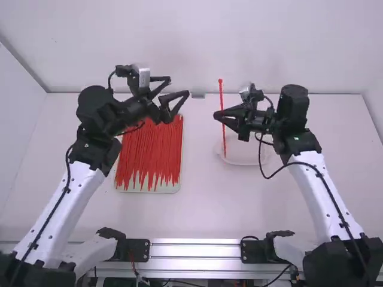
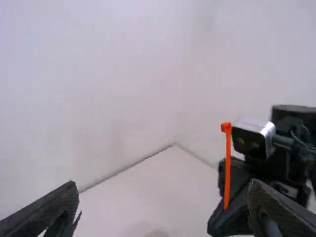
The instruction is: Fasten the cable tie
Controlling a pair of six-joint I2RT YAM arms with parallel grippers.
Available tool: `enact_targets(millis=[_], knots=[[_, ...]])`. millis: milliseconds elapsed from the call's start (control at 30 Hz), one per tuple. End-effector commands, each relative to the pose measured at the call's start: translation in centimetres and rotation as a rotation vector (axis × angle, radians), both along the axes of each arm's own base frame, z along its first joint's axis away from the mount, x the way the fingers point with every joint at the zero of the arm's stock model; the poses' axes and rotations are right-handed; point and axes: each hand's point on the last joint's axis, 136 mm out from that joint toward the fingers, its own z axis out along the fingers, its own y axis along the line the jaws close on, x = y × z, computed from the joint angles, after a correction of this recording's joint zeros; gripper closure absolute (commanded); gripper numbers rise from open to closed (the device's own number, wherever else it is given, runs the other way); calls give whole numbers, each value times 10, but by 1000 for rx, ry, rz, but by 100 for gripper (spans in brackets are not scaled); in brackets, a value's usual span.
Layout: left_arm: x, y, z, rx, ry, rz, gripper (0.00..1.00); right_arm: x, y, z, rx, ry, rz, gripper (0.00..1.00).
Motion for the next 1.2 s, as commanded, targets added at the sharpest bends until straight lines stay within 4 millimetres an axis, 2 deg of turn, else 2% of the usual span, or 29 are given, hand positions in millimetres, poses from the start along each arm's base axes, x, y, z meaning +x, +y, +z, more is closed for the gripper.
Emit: enact_targets(millis=[0, 233, 367, 600, 767, 867, 900, 1000, 1167], knots=[[-23, -21, 14, 48, -87, -215, 8, -24, 0, 28, 48, -66, 124, 100], [-35, -40, 34, 59, -121, -472, 2, -33, 14, 44, 67, -166, 177, 100], [-47, -45, 40, 80, -176, -615, 8, -39, 21, 49, 73, -211, 203, 100], [-52, -59, 44, 62, -170, -688, 13, -42, 25, 59, 92, -223, 211, 100], [-58, -67, 44, 58, -168, -708, 26, -34, 25, 61, 96, -212, 161, 100], [-50, -70, 46, 33, -131, -662, 35, -36, 28, 61, 97, -213, 170, 100], [-45, -70, 48, 17, -106, -632, 45, -38, 31, 61, 98, -213, 180, 100], [-42, -69, 48, 12, -99, -619, 58, -41, 34, 62, 99, -216, 192, 100], [-42, -69, 49, 11, -101, -616, 65, -39, 32, 61, 98, -214, 182, 100]])
